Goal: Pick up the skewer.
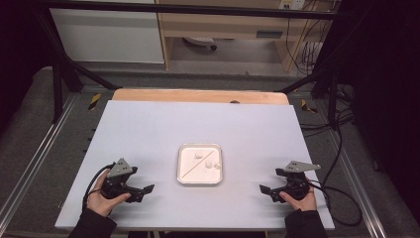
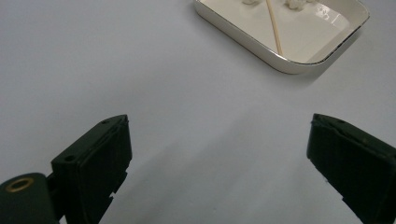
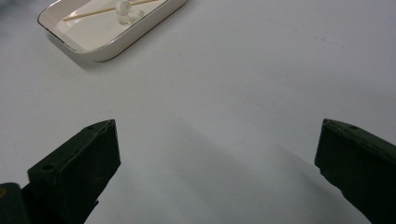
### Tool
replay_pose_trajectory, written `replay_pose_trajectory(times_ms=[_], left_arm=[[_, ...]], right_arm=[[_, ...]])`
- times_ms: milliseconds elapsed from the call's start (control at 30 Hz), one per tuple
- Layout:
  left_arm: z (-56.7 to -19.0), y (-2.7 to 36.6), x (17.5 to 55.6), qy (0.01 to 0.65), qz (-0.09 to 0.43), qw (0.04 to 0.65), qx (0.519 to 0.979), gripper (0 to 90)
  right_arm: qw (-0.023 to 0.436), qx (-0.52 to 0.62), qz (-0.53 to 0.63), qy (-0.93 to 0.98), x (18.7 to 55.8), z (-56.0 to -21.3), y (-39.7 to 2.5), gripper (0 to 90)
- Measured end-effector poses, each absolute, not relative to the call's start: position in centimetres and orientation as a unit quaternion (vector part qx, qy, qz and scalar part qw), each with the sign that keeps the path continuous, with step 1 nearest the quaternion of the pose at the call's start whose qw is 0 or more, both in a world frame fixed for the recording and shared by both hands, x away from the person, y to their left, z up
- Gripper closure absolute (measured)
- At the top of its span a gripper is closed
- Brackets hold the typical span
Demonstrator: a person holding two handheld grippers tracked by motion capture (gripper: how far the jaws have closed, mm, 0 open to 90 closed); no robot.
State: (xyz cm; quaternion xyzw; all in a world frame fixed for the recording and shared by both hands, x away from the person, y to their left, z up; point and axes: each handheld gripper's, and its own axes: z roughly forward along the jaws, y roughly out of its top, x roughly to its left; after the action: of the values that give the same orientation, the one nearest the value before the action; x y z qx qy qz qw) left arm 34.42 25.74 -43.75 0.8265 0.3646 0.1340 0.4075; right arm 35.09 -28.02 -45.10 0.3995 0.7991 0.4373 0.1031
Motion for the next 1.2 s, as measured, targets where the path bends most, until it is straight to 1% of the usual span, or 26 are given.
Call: replay_pose_trajectory(times_ms=[700,1067,1100,1133,1200], left_arm=[[-41.9,23.8,34.7,0.357,0.141,0.402,0.831,6.9],[-40.9,21.7,35.6,0.352,0.137,0.4,0.835,7.4],[-40.8,21.4,35.7,0.35,0.138,0.399,0.836,7.3],[-40.8,21.0,36.1,0.332,0.141,0.408,0.839,7.3],[-40.6,20.4,36.1,0.341,0.139,0.399,0.839,7.3]], right_arm=[[0.105,0.4,0.434,0.801,35.1,-45.1,-28.0,0.5],[0.104,0.398,0.432,0.803,35.1,-45.2,-28.0,0.5],[0.104,0.398,0.432,0.803,35.1,-45.2,-28.0,0.5],[0.103,0.399,0.431,0.802,35.1,-45.2,-28.0,0.5],[0.104,0.398,0.431,0.803,35.1,-45.1,-28.0,0.5]])
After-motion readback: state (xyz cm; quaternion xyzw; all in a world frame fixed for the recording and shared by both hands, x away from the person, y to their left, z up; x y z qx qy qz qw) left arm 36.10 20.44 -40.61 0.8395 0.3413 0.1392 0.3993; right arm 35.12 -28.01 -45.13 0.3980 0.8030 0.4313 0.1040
